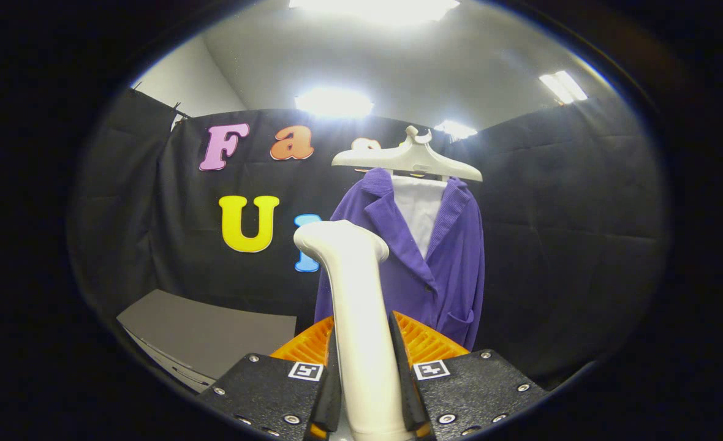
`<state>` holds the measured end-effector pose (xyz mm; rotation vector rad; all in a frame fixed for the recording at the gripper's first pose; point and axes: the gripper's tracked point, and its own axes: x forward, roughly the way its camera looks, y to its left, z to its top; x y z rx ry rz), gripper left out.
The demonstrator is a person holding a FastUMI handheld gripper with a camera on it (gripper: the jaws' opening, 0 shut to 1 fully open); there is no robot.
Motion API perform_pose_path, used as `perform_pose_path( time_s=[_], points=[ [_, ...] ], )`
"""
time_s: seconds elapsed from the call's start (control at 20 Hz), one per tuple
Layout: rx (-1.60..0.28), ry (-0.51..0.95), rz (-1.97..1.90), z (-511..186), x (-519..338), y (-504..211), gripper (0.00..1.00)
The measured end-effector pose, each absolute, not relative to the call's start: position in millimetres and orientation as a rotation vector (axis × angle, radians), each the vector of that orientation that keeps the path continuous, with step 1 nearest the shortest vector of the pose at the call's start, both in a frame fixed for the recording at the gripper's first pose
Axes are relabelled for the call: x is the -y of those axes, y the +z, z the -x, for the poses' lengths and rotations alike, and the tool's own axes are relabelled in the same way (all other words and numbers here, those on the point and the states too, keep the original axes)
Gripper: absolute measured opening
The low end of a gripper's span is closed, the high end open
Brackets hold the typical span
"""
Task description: Iron the clothes twice with a garment steamer, once on the left side and once on the right side.
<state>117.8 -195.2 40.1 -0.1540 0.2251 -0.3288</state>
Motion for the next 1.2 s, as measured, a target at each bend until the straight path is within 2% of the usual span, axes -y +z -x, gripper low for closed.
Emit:
perform_pose_path(
  time_s=[0.35, 0.65, 1.2],
  points=[
    [-0.179, -0.435, 0.196, -159.6, 223.4, 55.4, 0.39],
    [-0.118, -0.461, 0.126, -196.2, 246.0, 51.0, 0.39],
    [-0.176, -0.488, 0.164, -219.3, 257.6, -5.7, 0.39]
  ],
)
